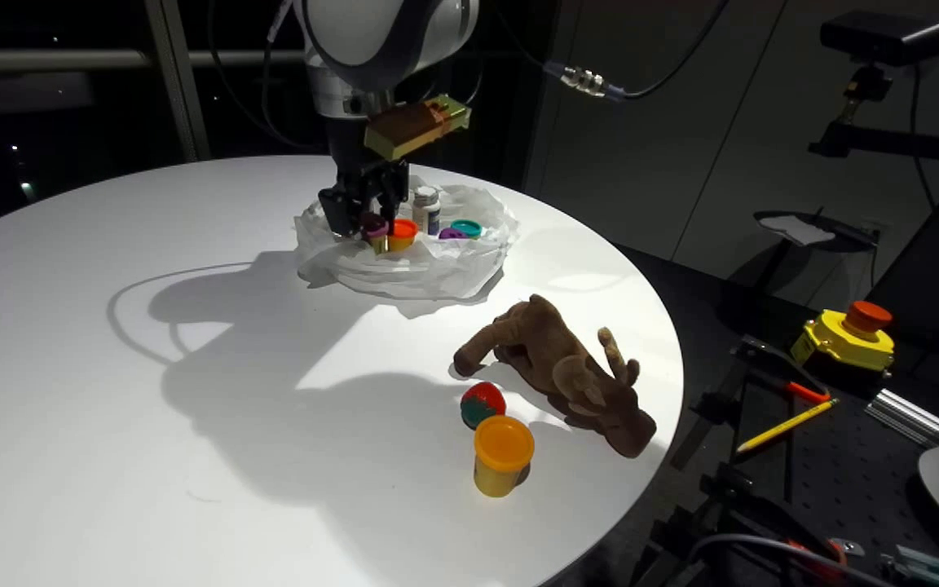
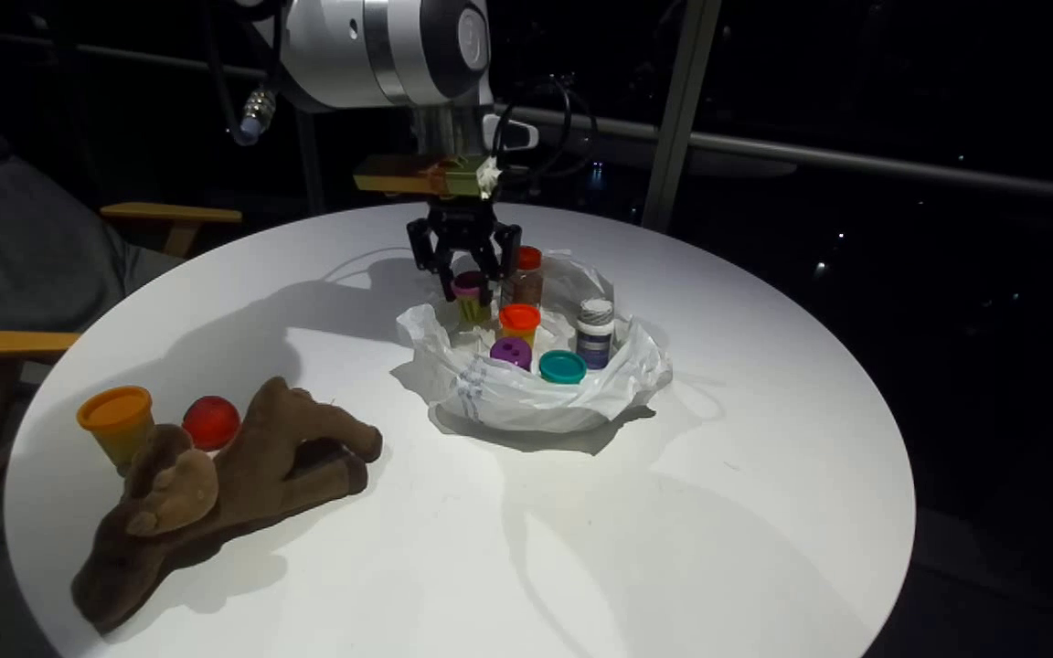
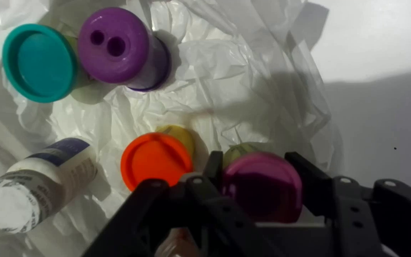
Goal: Put the things on the table into the plastic bag
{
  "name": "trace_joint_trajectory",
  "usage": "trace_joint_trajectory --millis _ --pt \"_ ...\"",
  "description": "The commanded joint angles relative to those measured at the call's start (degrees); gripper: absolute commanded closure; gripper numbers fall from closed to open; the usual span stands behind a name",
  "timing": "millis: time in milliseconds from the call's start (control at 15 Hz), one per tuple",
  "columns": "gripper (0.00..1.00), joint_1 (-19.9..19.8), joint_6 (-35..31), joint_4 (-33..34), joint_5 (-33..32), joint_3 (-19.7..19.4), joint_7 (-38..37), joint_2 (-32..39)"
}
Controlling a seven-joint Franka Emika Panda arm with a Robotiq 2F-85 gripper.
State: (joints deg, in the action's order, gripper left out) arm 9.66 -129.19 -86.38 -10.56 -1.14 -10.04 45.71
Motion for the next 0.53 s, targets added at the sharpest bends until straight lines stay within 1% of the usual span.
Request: trace_joint_trajectory --millis 0,200,267,333,400,467 --pt "0.76 -1.01 0.01 4.77 2.27 0.54 0.72 3.30" --pt "0.76 -1.29 -0.27 5.83 2.54 0.30 0.54 3.95" --pt "0.74 -1.49 -0.03 6.11 2.76 0.44 0.74 4.04" --pt "0.26 -1.53 0.13 6.35 3.05 0.66 0.68 4.23" --pt "0.25 -1.54 -0.04 6.35 3.27 0.71 0.55 4.15" --pt "0.19 -1.53 -0.17 6.15 3.61 0.80 0.55 3.89"
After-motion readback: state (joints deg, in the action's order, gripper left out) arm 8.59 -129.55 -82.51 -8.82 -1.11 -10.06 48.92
